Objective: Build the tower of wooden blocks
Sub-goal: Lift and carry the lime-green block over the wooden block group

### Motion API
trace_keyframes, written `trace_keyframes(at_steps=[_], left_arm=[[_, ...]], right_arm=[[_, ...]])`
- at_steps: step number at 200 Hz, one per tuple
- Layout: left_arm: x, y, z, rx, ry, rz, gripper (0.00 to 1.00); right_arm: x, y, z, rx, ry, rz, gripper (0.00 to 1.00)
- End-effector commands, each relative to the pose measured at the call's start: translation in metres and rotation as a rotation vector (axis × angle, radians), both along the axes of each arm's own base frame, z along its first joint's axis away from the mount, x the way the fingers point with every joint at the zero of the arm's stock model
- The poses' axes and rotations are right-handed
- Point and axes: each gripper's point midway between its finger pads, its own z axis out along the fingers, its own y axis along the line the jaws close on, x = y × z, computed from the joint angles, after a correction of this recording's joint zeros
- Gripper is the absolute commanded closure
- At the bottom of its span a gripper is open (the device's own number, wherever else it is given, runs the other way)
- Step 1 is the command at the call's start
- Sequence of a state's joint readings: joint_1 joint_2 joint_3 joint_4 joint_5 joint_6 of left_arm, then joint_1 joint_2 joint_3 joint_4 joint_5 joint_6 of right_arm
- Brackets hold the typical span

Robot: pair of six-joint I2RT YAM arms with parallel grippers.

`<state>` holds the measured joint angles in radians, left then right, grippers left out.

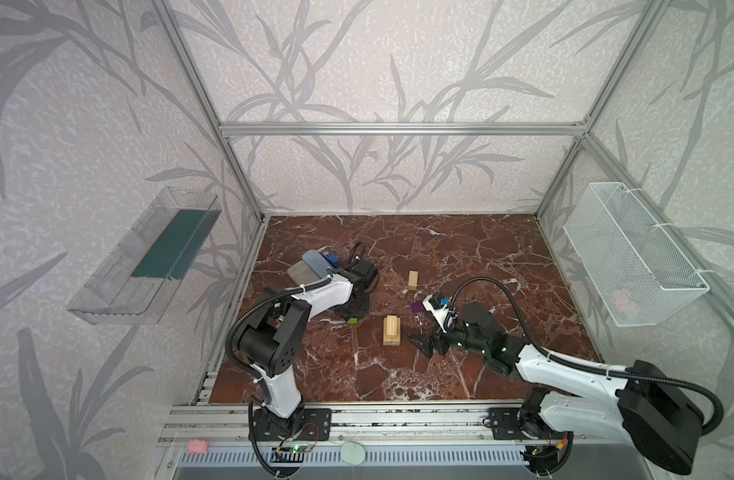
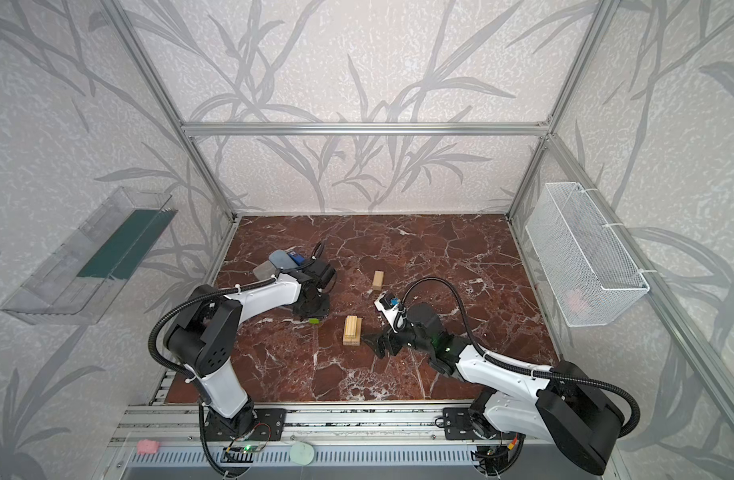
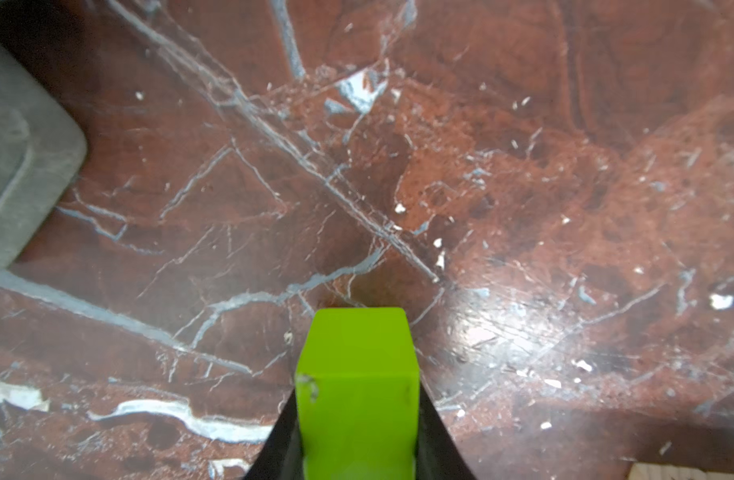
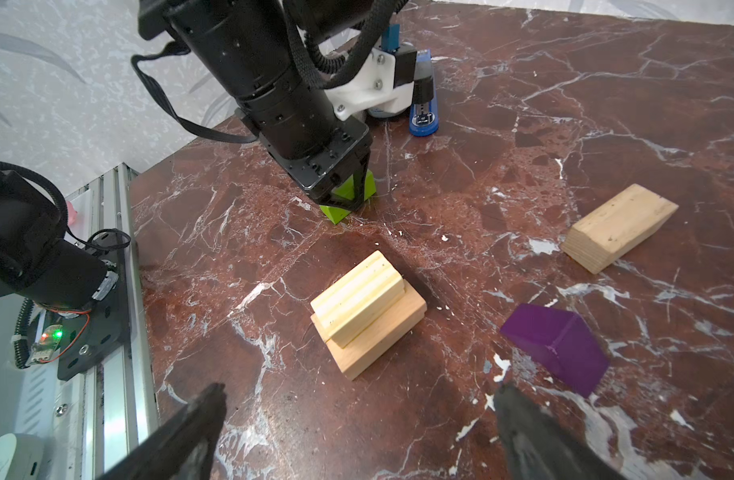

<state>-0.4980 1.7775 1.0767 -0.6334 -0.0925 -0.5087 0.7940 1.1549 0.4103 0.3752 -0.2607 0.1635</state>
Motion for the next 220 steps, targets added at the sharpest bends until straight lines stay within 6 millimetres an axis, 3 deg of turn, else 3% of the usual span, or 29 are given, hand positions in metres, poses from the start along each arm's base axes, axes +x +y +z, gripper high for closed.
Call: trace_keyframes(at_steps=[1, 81, 121, 192, 220], left_arm=[[-0.003, -0.001, 0.018, 0.005, -0.008, -0.002, 0.73], [-0.025, -0.022, 0.073, -0.122, -0.064, 0.033, 0.85], [-0.041, -0.041, 0.094, -0.218, -0.083, 0.031, 0.88], [-0.059, -0.08, 0.111, -0.261, -0.105, -0.026, 0.89], [-0.061, -0.098, 0.11, -0.263, -0.105, -0.047, 0.9]], right_arm=[[0.005, 0.003, 0.013, 0.011, -0.032, -0.005, 0.01], [-0.001, -0.003, 0.02, -0.001, -0.09, 0.018, 0.01], [-0.014, -0.003, 0.029, 0.027, -0.142, 0.086, 0.01], [-0.023, -0.013, 0.041, 0.043, -0.236, 0.1, 0.01], [-0.017, -0.022, 0.042, 0.026, -0.258, 0.041, 0.01]])
